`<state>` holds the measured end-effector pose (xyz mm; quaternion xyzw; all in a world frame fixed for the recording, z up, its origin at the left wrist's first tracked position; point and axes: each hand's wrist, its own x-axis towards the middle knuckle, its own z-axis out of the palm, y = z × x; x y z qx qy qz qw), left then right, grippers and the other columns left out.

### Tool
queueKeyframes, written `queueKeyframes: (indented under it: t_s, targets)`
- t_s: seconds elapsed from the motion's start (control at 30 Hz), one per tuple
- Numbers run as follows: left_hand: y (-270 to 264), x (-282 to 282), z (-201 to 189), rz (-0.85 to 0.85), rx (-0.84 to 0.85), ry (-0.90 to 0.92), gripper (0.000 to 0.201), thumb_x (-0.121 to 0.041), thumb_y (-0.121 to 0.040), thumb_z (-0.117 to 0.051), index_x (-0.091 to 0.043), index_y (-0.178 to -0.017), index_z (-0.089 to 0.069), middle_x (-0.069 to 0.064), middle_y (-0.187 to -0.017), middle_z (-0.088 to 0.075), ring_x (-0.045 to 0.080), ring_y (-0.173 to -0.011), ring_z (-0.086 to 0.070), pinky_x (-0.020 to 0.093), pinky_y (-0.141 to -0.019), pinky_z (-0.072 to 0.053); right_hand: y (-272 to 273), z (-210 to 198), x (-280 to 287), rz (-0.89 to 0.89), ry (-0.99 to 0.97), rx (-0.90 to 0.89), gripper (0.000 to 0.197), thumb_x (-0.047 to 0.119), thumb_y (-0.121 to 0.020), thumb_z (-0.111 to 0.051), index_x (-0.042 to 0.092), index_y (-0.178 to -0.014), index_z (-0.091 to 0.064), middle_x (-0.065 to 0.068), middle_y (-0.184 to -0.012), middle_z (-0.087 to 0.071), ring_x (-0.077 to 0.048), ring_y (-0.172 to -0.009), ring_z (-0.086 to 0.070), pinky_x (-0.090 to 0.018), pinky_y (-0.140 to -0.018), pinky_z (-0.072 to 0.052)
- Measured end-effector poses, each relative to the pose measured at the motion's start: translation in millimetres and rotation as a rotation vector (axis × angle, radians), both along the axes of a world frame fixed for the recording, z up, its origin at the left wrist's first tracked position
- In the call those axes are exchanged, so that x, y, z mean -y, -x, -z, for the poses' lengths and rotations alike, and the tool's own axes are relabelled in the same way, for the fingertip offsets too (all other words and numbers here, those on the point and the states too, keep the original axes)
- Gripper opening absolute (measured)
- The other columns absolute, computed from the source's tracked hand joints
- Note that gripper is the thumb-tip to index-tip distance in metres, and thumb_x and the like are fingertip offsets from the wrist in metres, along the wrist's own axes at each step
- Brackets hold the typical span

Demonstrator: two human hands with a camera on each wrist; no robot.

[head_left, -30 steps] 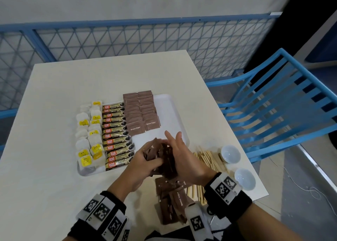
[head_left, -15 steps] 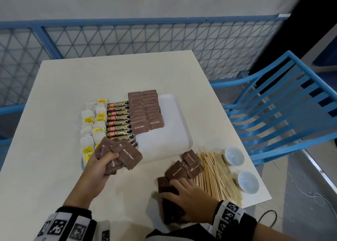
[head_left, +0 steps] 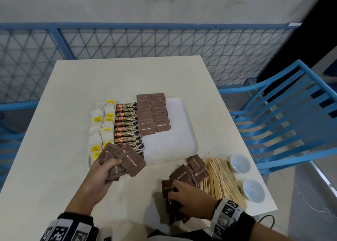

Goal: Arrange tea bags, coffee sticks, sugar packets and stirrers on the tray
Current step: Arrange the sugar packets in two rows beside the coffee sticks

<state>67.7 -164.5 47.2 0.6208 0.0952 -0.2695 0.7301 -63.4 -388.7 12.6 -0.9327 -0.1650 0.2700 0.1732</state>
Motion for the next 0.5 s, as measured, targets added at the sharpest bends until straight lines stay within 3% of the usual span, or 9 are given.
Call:
queueKeyframes:
  t_s: [0.17,0.23,0.33,0.4,0.5]
  targets:
    - [3,2,-2,0.017,-0.01,-0.006,0.031,0.008,-0.089,-0.043,-0.019,-0.092,-0.059,-0.005,-0.062,-0.068,0.007,-0.047,-0.06,0.013,-0.04,-0.033,-8,-5,3,0.082,-0.049,-0.067,0.029,0.009,-0.088,-0.054,0.01,-0.117,-0.054,-0.012,-0.121,-0.041,-0.028,-0.099,-0.051,-0.034,-0.083,-0.046]
    - [4,4,-5,0.022,-0.005,-0.008,0.031,0.009,-0.089,-0.042,-0.017,-0.093,-0.058,-0.007,-0.06,-0.068,0.007,-0.046,-0.061,0.011,-0.039,-0.034,-10,-5,5,0.137,-0.083,-0.082,0.027,0.009,-0.087,-0.055,0.011,-0.114,-0.057,-0.009,-0.118,-0.043,-0.023,-0.096,-0.049,-0.031,-0.085,-0.046]
    - [6,6,-8,0.026,-0.016,0.006,0.031,0.012,-0.089,-0.04,-0.013,-0.094,-0.058,-0.006,-0.058,-0.068,0.007,-0.044,-0.061,0.014,-0.036,-0.04,-16,-13,12,0.252,-0.163,-0.055,0.024,0.008,-0.084,-0.059,0.013,-0.108,-0.062,0.002,-0.105,-0.044,-0.009,-0.095,-0.042,-0.013,-0.083,-0.041]
    - [6,8,-9,0.032,-0.04,0.003,0.03,0.012,-0.089,-0.041,-0.012,-0.095,-0.058,-0.004,-0.056,-0.067,0.008,-0.043,-0.061,0.014,-0.035,-0.039,-22,-23,18,0.343,-0.224,-0.022,0.021,0.007,-0.08,-0.062,0.014,-0.1,-0.066,0.008,-0.1,-0.047,-0.005,-0.095,-0.044,-0.003,-0.08,-0.036]
    - [7,15,-6,0.045,-0.07,-0.03,0.026,0.011,-0.088,-0.045,-0.011,-0.097,-0.059,-0.003,-0.055,-0.066,0.01,-0.044,-0.06,0.015,-0.037,-0.038,-34,-38,27,0.504,-0.374,0.044,0.018,0.01,-0.075,-0.069,0.025,-0.083,-0.065,0.005,-0.095,-0.059,-0.009,-0.092,-0.055,-0.013,-0.081,-0.044]
